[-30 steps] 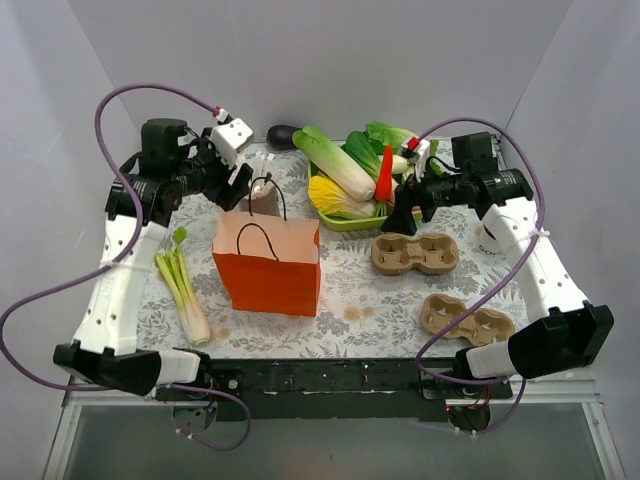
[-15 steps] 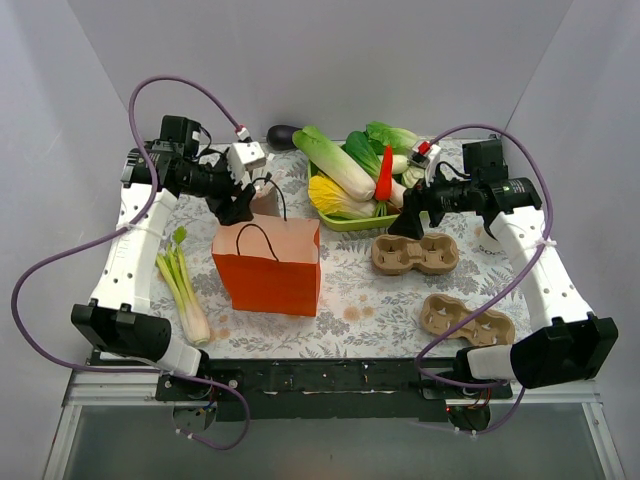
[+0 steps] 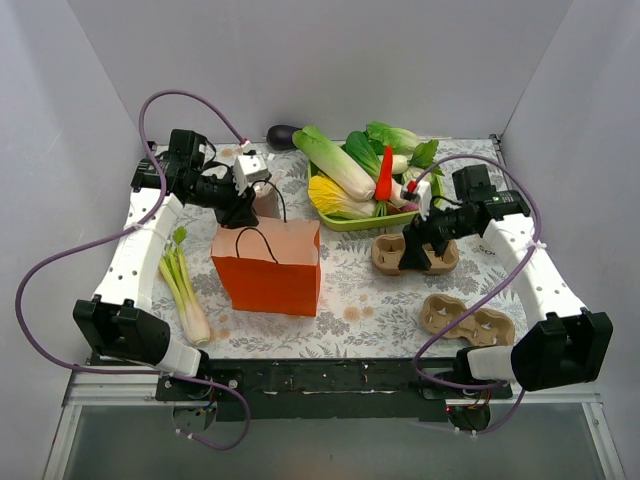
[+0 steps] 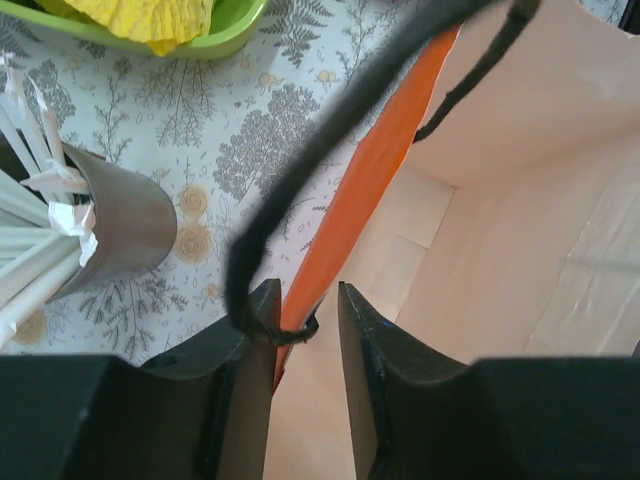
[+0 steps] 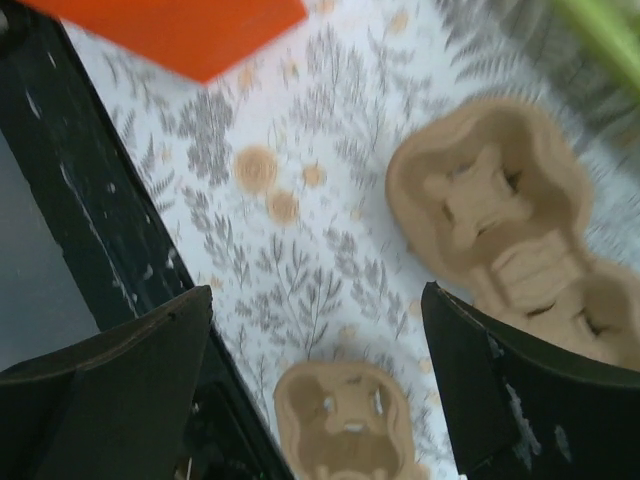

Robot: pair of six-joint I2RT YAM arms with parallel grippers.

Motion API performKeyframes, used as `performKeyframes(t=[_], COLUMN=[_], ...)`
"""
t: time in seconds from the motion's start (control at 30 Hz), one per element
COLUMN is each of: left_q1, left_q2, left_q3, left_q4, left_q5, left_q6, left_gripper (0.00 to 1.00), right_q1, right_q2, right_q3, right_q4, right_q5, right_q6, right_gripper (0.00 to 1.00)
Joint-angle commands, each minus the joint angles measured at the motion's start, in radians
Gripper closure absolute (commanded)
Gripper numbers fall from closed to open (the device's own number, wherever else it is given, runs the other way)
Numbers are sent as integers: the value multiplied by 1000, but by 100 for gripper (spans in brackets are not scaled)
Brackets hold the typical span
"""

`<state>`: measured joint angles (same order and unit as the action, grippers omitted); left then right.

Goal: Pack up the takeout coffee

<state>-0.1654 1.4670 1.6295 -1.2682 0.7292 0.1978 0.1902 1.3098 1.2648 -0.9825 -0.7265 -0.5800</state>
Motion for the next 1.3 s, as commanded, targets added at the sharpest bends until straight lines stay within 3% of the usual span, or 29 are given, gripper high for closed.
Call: performKeyframes(t=[0.0,0.13,0.37,0.57,0.73,1.27], left_q1=[6,6,6,6,3,-5], left_q2=[-37,-77,-120,-112,-119,-166], left_q3=[-28,-94,-161,-143,-143,-226], left_q4=[43,52,93,81,95,148], left_q5=[98,90,75,67,90,108], left_q6=[-29,-18,-17,-18,-49,-113], left_gripper=[74,80,81,93,100,100], right_q1=[-15,-84,-144,-149,-158,-158], right_q2=[-47,-86,-90,-185,-242,-242], right_q3=[-85,-139,-251,-370,-442,-516], right_q4=[-200,-211,-321,-297,-269,-193], right_q5=[180,312,341,470,530,634], right_q6=[-256,-311,-489,-658,-669,-712], right_gripper=[14,18,28,30,31,34])
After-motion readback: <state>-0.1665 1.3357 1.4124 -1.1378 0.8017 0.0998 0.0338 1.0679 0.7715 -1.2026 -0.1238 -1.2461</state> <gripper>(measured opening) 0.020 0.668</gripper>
